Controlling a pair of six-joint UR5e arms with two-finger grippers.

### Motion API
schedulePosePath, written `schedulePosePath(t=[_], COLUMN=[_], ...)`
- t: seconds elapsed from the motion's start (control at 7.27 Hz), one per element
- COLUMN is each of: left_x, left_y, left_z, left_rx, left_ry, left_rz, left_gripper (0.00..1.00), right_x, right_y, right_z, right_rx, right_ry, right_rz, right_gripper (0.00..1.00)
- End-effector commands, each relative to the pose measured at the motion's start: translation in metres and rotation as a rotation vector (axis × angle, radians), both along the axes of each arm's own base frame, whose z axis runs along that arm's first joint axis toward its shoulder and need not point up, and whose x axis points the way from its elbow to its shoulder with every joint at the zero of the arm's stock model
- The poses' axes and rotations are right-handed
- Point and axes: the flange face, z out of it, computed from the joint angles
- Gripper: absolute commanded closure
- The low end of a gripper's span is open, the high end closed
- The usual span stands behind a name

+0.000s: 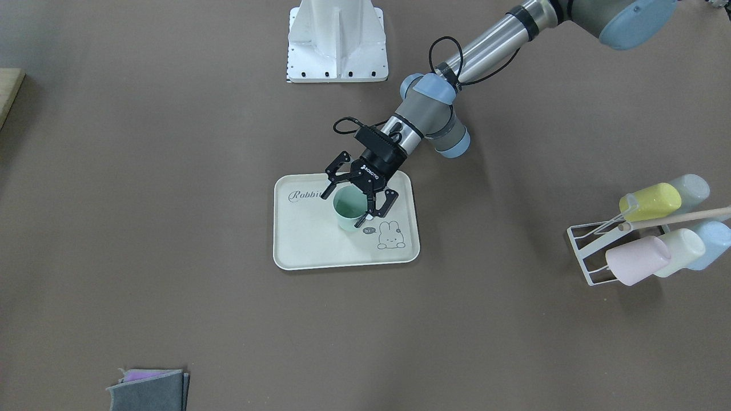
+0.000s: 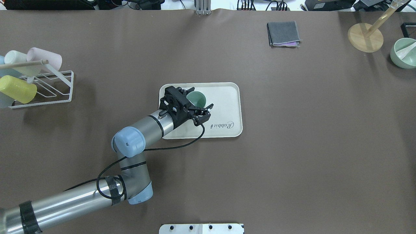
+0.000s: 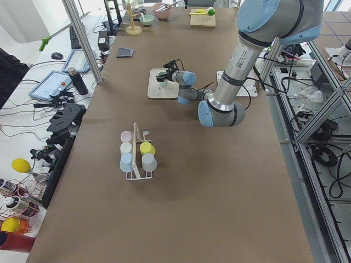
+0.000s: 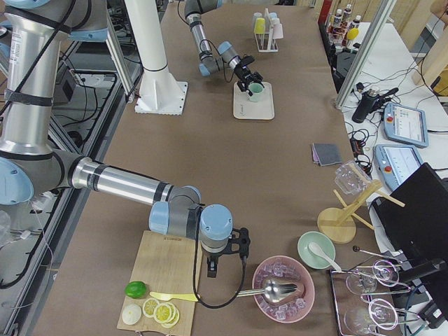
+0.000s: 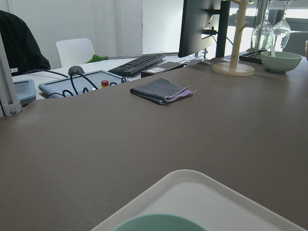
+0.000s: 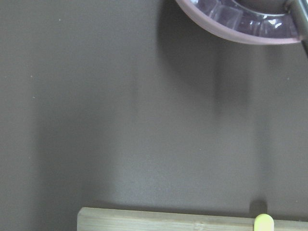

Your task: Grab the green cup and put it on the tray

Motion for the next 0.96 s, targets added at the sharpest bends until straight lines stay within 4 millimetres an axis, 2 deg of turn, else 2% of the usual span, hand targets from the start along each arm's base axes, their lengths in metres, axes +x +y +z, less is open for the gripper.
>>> schedulePosePath(t=[0.0, 0.41, 0.55, 0.83], left_x=[-0.014, -0.046, -0.064, -0.116], left_y=[0.006, 0.017, 0.004, -0.046], left_z=[0.001, -0.031, -0.061, -0.103], left_rx=[0.007, 0.043, 0.054, 0.019], left_ry=[0.018, 0.098, 0.104, -0.011], left_rz=[0.001, 0.013, 0.011, -0.018], left_gripper=[0.02, 0.02, 0.02, 0.02], right_x=[0.000, 0.000, 0.000, 0.000], right_y=[0.000, -0.001, -0.001, -0.002], right_z=[0.000, -0.001, -0.001, -0.002], right_rx=[0.001, 0.002, 0.001, 0.003], right_ry=[0.000, -0.002, -0.002, -0.003], right_rz=[0.000, 0.000, 0.001, 0.001], right_gripper=[0.00, 0.00, 0.00, 0.00])
